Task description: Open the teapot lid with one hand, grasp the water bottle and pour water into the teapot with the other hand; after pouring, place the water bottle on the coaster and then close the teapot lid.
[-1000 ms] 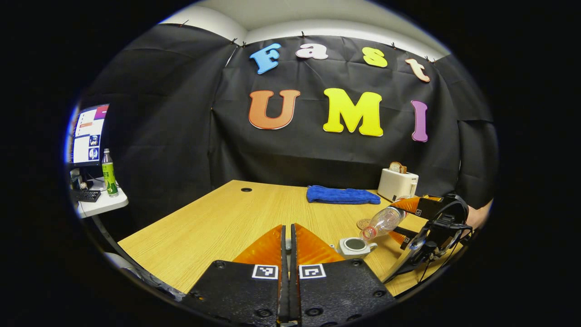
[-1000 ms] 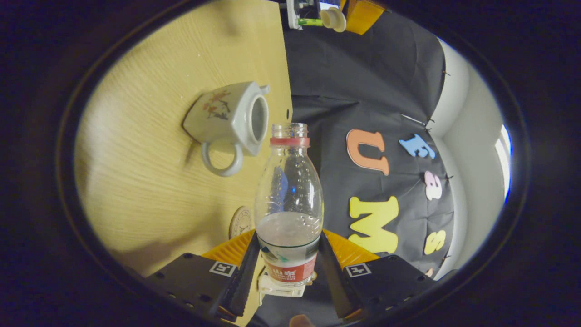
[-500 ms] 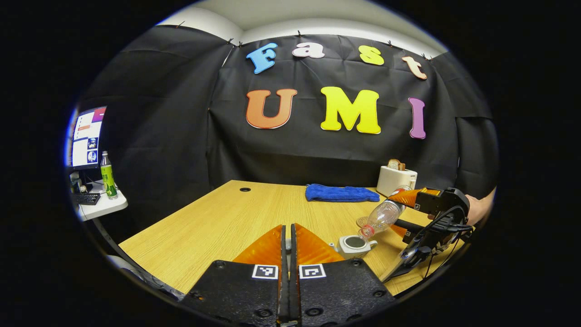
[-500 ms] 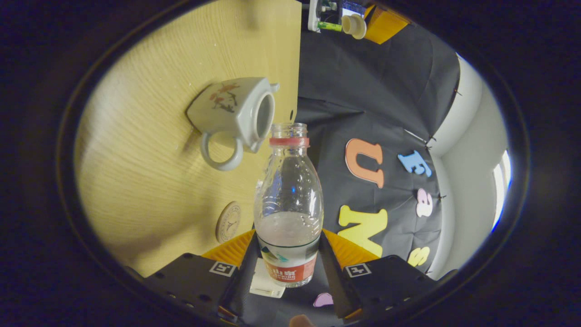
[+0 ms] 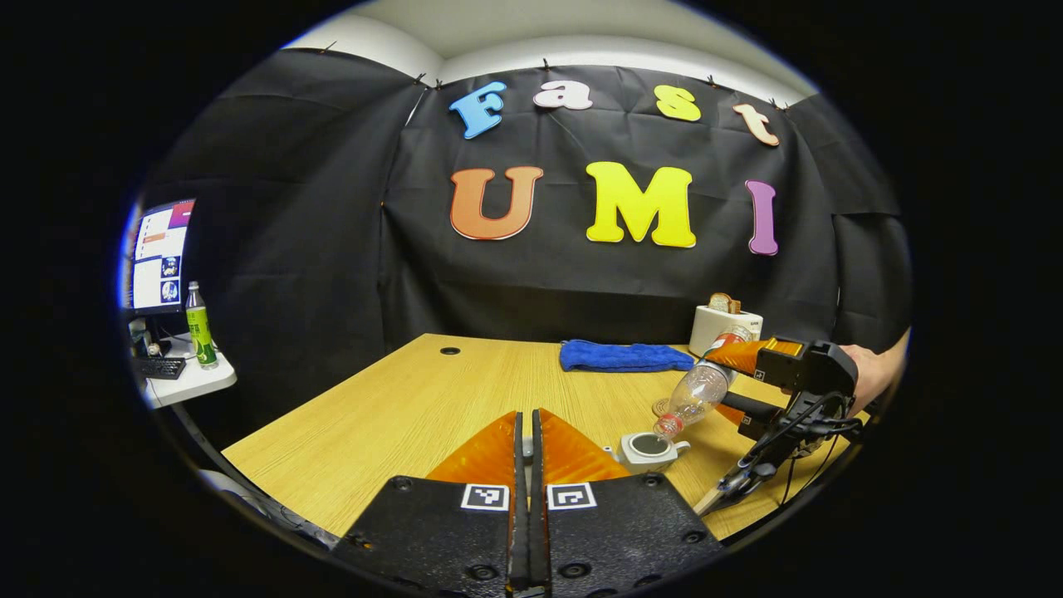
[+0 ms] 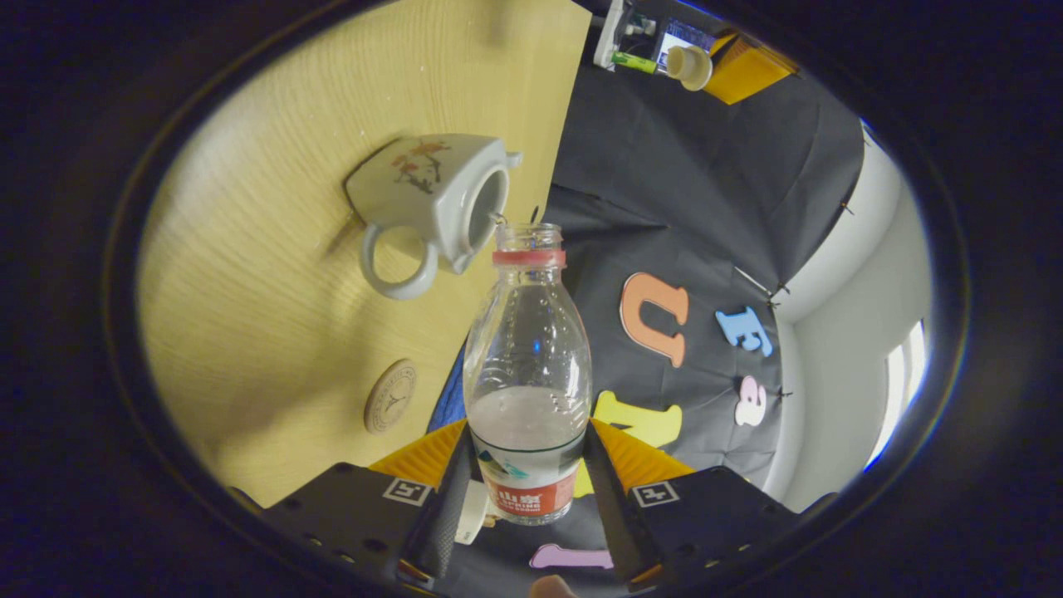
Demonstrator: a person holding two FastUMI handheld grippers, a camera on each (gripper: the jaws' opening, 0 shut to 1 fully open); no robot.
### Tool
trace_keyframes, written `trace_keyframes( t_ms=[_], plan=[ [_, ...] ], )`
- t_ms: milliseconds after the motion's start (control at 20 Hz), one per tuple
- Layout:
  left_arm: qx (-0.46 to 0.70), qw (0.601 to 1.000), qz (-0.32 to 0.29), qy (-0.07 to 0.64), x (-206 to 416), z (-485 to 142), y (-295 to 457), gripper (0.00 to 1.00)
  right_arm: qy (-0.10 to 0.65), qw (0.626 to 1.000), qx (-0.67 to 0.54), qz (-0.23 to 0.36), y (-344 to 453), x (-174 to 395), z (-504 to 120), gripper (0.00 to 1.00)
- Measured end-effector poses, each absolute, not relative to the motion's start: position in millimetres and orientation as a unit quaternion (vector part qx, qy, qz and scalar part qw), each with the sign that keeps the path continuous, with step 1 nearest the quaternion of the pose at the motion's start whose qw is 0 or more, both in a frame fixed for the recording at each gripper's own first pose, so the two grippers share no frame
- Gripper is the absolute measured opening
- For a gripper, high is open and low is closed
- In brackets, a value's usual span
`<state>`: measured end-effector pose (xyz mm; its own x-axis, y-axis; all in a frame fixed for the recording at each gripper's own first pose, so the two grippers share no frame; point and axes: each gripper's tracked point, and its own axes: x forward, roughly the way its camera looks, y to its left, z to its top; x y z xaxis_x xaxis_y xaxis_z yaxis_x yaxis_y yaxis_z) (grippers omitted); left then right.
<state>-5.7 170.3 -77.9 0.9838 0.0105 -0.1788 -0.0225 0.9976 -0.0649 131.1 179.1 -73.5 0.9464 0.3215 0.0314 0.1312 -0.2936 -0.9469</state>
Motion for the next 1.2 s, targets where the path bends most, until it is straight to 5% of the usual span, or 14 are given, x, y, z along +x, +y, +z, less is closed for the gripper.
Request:
trace_keyframes(
  t_ms=[1200],
  plan=[
    [-0.031, 0.996, 0.01, 0.078, -9.3, -67.5, 174.2, 0.03, -0.182, 0.501, -0.844, 0.057, 179.2, 135.3, -66.3, 0.72]
  ],
)
